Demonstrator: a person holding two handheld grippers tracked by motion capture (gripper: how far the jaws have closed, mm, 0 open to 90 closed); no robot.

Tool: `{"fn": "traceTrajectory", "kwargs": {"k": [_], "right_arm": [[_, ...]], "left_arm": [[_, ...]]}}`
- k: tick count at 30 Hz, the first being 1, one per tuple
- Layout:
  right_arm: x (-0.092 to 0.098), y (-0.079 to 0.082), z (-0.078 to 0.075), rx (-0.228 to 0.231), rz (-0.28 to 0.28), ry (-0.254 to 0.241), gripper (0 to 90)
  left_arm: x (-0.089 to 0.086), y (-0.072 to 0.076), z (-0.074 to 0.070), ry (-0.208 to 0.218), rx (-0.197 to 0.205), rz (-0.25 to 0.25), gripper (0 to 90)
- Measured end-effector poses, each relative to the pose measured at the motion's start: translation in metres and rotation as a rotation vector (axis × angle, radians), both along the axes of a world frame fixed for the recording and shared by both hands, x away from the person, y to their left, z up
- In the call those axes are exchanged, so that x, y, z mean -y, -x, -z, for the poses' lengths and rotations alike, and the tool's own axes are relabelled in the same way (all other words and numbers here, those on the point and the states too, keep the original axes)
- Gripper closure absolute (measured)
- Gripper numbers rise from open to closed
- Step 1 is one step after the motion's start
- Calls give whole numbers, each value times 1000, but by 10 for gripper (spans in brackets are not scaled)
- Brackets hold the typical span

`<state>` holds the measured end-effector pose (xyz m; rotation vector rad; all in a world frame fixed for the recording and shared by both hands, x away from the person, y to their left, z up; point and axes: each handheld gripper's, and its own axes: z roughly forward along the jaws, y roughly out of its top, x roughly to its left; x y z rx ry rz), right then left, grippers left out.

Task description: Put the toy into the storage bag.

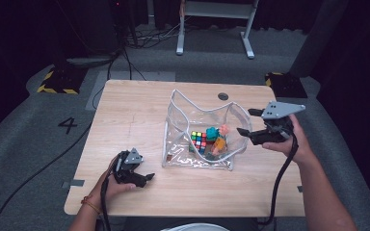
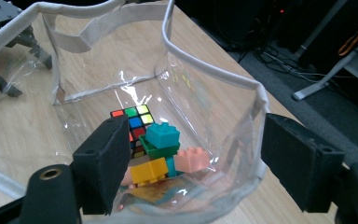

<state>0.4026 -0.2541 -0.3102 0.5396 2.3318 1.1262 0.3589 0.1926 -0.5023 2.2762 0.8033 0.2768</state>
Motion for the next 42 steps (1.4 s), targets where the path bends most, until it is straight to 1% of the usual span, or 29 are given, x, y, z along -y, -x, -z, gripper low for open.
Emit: {"fn": "traceTrajectory", "kwargs": {"k": [3,7,8,12,13,14,16,18,19,25,27,28,29,32,33,39,40,42], "right_arm": [[6,6,0,13,10,-8,229],[13,15,1,21,23,-32,222],[14,17,2,29,27,-29,222],[20,23,6,33,38,-44,217],[21,25,8,27,46,-51,215],[22,25,9,30,42,-45,214],[23,28,13,36,52,-42,210],[24,31,17,35,54,-44,207],[26,33,19,45,56,-37,206],[31,42,29,47,62,-53,199],[33,43,32,49,62,-46,197],[33,45,34,44,63,-52,197],[35,45,36,46,63,-47,197],[36,47,45,34,70,-43,196],[37,48,49,16,80,-46,196],[41,48,69,1,79,-24,192],[41,48,72,-6,84,-19,192],[43,47,81,-7,93,5,192]], "left_arm": [[0,0,0,0,0,0,145],[0,0,0,0,1,0,144],[0,0,0,0,1,0,144],[0,0,0,0,0,0,144],[0,0,0,0,0,0,144],[0,0,0,0,0,0,144],[0,0,0,0,0,0,145],[0,0,0,1,0,0,144],[0,0,0,0,0,0,144],[0,0,0,0,1,0,145],[0,0,0,0,1,0,145],[0,0,0,0,0,0,144],[0,0,0,0,1,0,144],[0,0,0,0,1,0,144],[0,0,0,0,1,0,144],[0,0,0,1,0,-1,144],[0,0,0,1,0,-1,144],[0,0,0,0,1,0,144]]}}
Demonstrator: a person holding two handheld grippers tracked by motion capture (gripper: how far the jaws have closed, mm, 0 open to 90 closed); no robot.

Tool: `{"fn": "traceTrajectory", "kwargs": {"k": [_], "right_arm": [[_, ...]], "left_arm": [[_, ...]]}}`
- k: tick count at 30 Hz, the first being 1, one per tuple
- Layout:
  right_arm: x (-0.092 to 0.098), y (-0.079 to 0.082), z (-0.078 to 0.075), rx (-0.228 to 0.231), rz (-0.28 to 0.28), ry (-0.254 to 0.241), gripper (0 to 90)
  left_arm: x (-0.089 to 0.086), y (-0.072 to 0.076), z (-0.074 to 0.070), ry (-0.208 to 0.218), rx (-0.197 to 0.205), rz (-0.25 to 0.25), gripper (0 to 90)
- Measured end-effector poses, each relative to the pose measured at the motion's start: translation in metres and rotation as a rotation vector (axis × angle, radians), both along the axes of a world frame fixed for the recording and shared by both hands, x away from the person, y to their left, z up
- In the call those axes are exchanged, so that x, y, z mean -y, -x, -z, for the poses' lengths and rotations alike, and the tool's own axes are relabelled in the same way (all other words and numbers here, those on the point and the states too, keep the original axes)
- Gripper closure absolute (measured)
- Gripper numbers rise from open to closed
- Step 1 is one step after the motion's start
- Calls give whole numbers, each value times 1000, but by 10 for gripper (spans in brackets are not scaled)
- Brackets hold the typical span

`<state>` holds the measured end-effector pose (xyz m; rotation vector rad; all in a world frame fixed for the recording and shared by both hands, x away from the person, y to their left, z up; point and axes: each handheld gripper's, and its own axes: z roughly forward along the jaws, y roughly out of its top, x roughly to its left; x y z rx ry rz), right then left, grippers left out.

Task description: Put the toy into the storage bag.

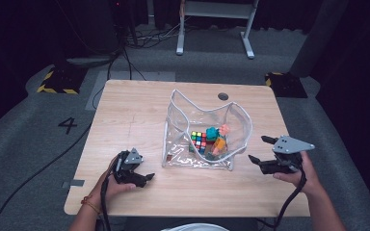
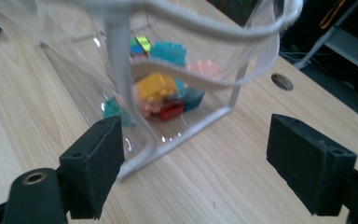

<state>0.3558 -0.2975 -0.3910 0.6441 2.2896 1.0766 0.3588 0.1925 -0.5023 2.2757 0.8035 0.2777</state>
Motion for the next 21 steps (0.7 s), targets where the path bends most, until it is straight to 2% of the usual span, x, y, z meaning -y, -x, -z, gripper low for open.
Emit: {"fn": "traceTrajectory", "kwargs": {"k": [8,12,21], "right_arm": [[15,-3,35,-59,55,54,189],[26,-4,52,-96,81,38,185],[42,-2,90,-191,153,48,177]], "left_arm": [[0,0,0,0,0,1,144],[0,0,0,0,0,1,145],[0,0,0,0,0,0,144]]}}
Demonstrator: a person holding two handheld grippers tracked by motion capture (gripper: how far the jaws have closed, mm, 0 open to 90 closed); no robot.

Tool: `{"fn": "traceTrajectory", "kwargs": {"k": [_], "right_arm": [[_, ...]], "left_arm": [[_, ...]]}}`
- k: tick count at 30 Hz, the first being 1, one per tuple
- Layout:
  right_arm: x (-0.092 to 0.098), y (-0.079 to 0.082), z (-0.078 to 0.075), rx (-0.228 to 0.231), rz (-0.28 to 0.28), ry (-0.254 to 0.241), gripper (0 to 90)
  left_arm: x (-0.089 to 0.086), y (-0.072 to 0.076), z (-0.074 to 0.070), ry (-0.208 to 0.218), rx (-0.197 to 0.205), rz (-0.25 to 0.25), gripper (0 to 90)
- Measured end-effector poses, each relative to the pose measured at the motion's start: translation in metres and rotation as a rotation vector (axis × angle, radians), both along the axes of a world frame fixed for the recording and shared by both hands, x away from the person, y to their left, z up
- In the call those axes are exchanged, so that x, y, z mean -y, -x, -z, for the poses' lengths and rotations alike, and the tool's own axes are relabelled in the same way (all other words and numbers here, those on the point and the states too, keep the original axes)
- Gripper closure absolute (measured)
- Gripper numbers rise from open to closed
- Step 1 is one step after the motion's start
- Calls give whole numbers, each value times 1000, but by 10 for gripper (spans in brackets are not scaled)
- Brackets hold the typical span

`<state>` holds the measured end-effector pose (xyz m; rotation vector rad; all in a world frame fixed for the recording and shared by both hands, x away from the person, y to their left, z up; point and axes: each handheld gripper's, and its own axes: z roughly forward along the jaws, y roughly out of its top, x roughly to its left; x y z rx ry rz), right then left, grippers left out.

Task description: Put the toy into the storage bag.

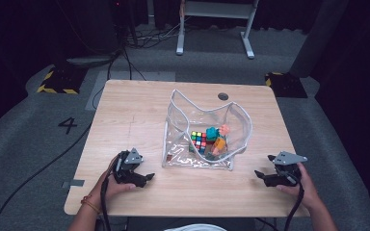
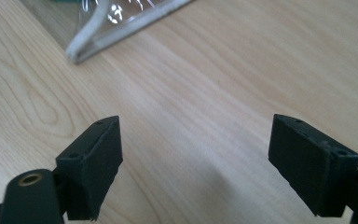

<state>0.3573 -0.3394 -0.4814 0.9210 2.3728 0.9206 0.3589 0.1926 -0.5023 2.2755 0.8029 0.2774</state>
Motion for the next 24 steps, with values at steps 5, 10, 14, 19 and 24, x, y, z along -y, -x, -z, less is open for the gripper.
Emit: {"fn": "traceTrajectory", "kwargs": {"k": [5,10,14,19,24], "right_arm": [[3,2,15,-39,28,-30,169],[8,1,22,-64,43,-115,147],[8,0,22,-72,45,-120,146],[9,0,22,-73,41,-121,146],[9,0,22,-73,41,-122,146]], "left_arm": [[0,0,0,-1,0,0,144],[0,0,0,0,0,0,144],[0,0,0,0,0,0,144],[0,0,0,-1,0,-1,144],[0,0,0,0,0,-2,144]]}}
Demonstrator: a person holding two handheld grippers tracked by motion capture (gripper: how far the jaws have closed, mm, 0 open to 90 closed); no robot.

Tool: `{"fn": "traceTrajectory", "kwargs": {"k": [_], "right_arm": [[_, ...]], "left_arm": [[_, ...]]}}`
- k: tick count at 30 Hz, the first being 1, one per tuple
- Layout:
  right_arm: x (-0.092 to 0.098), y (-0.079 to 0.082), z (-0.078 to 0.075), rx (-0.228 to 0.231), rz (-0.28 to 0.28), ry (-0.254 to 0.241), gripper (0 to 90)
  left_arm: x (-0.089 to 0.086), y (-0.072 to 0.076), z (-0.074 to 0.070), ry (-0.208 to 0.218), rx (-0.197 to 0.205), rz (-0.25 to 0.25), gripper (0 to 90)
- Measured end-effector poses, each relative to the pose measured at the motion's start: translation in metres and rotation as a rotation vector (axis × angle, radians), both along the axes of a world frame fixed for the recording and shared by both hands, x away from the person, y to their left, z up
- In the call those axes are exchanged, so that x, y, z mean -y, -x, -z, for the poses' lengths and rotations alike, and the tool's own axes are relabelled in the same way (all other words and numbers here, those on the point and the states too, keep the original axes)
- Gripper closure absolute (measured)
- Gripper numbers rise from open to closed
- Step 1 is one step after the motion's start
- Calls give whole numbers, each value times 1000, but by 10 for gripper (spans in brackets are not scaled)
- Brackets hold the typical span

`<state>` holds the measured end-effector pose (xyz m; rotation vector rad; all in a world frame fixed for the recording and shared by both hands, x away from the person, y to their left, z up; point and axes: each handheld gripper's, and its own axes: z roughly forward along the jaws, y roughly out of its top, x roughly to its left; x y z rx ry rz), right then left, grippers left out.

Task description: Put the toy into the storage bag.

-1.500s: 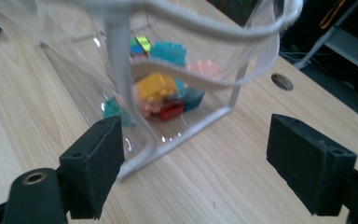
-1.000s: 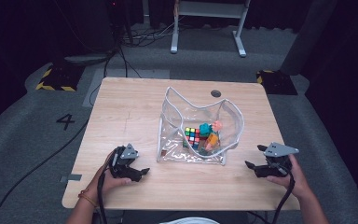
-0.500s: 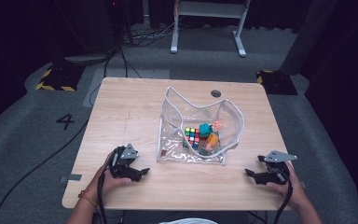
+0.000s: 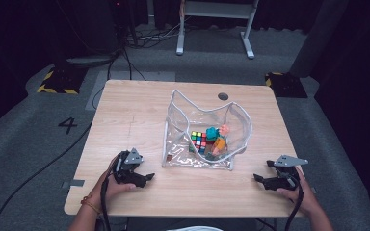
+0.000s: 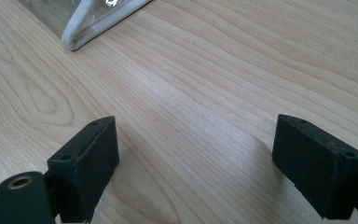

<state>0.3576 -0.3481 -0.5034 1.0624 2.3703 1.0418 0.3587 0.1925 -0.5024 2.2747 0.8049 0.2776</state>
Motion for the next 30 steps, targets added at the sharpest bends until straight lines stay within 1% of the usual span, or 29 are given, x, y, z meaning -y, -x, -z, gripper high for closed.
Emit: {"fn": "traceTrajectory", "kwargs": {"k": [30], "right_arm": [[0,0,0,2,-7,5,144]], "left_arm": [[0,-1,0,-1,-5,1,141]]}}
